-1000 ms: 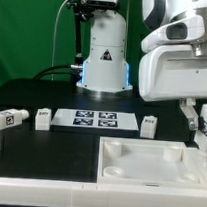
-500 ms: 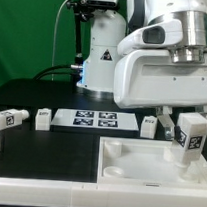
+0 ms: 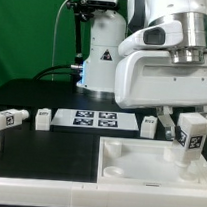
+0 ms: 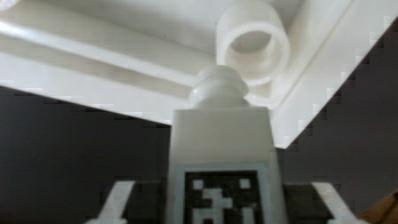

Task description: Assemble one leg

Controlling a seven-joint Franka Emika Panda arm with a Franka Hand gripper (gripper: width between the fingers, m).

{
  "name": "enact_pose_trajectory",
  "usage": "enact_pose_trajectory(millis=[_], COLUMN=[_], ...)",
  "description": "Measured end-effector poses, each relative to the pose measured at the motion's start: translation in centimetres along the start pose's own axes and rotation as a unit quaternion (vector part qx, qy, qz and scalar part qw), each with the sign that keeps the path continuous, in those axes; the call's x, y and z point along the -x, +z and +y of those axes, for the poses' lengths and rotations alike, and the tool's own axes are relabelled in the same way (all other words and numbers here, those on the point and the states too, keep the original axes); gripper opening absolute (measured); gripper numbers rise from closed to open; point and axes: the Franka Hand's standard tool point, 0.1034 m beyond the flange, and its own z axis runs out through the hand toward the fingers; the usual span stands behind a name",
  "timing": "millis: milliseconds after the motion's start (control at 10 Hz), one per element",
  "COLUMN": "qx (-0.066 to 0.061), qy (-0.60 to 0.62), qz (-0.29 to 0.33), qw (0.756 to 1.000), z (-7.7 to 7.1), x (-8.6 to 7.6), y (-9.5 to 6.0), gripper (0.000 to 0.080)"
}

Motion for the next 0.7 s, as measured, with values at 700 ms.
enact_pose_trajectory(millis=[700], qx=[-0.005], qy=[-0.014], qz=[0.003], qw=[1.0], z=[-1.7], x=[0.3], y=[1.0], gripper=[0.0287])
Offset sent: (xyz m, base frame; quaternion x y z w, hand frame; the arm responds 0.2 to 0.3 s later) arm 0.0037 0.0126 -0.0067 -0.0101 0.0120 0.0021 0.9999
